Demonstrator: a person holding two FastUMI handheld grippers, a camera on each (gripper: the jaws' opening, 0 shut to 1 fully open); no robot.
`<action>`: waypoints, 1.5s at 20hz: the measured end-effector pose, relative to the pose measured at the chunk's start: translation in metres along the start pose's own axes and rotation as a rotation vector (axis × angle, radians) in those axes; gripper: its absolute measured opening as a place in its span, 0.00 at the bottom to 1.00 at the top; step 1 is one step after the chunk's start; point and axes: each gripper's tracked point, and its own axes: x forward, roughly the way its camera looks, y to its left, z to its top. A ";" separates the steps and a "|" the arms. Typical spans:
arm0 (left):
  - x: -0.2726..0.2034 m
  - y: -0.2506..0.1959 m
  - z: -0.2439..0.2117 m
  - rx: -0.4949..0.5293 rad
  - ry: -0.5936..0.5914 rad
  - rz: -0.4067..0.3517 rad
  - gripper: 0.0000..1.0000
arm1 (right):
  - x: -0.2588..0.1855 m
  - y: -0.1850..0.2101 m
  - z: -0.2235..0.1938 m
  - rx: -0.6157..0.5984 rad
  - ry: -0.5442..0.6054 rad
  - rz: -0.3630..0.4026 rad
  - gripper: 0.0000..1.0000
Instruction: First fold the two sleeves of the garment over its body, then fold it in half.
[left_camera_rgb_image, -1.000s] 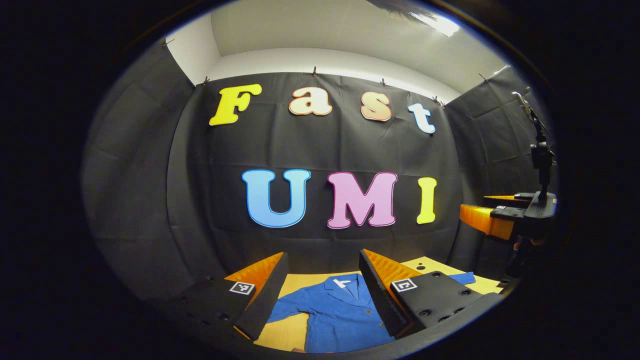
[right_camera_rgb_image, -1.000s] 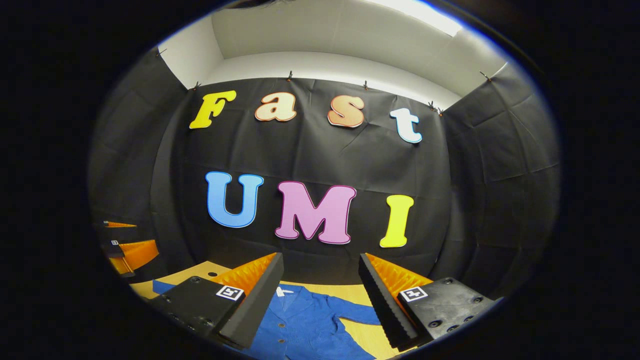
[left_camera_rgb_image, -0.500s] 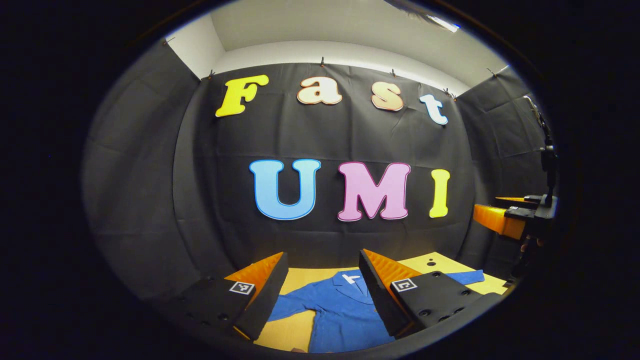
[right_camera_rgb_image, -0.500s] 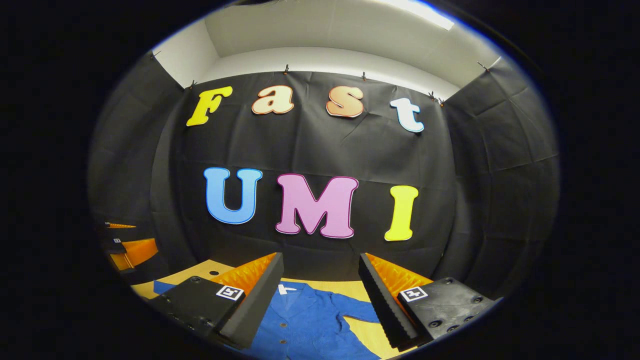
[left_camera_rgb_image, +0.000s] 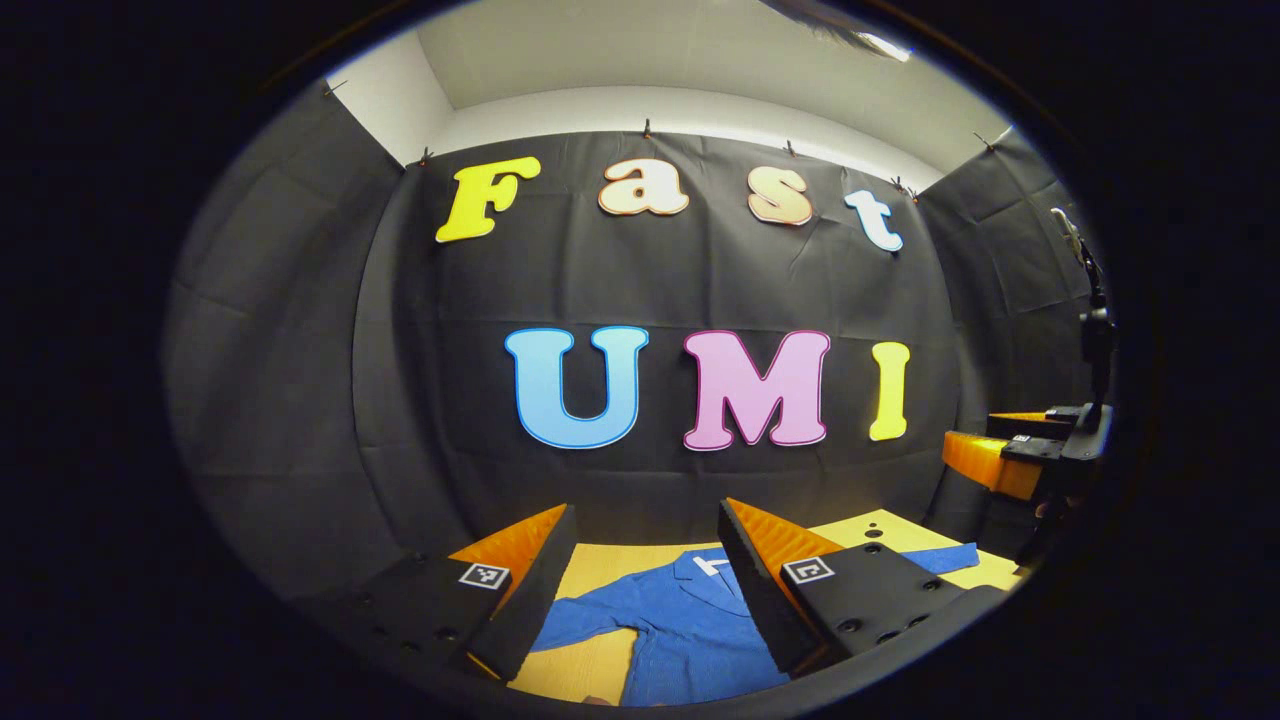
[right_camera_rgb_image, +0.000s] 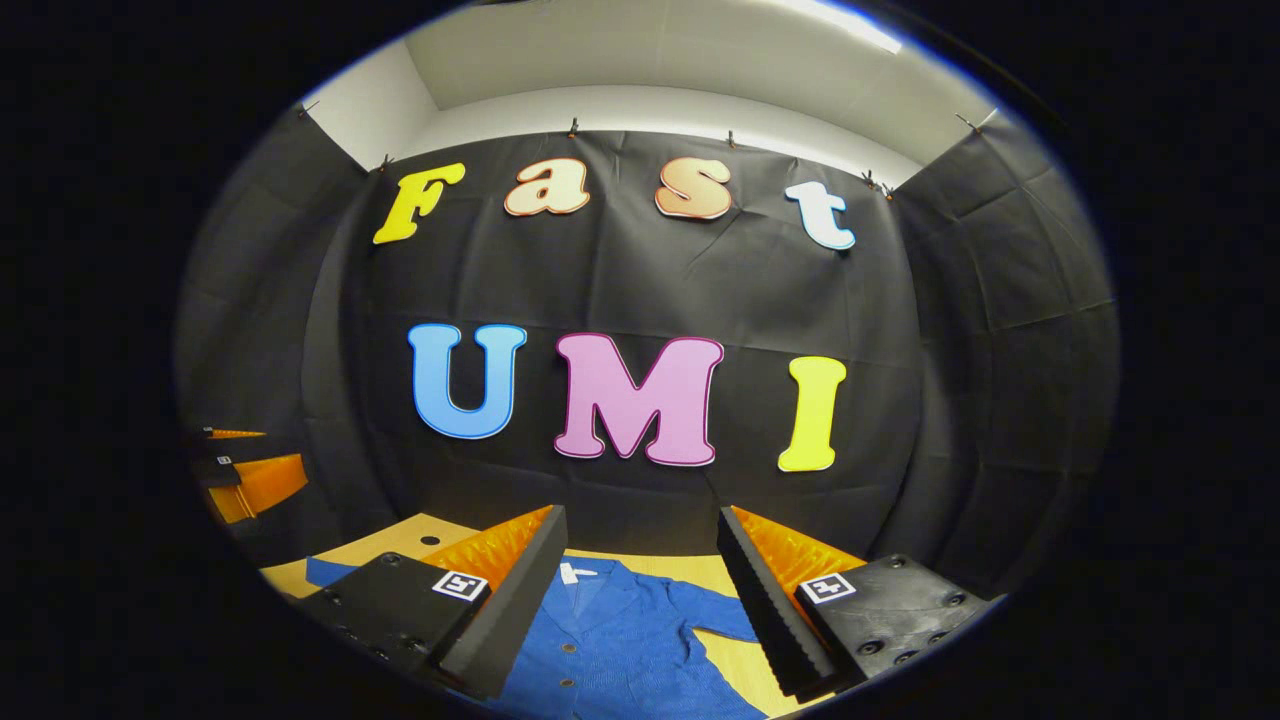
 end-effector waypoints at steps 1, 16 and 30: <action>-0.001 0.000 0.000 -0.002 0.001 0.002 0.81 | 0.002 -0.001 -0.002 -0.003 0.006 -0.002 0.97; 0.004 -0.016 -0.036 -0.062 0.117 0.064 0.82 | 0.089 -0.098 -0.119 -0.072 0.200 -0.134 0.97; 0.032 -0.073 -0.092 -0.051 0.269 0.112 0.82 | 0.112 -0.305 -0.344 0.128 0.733 -0.468 0.98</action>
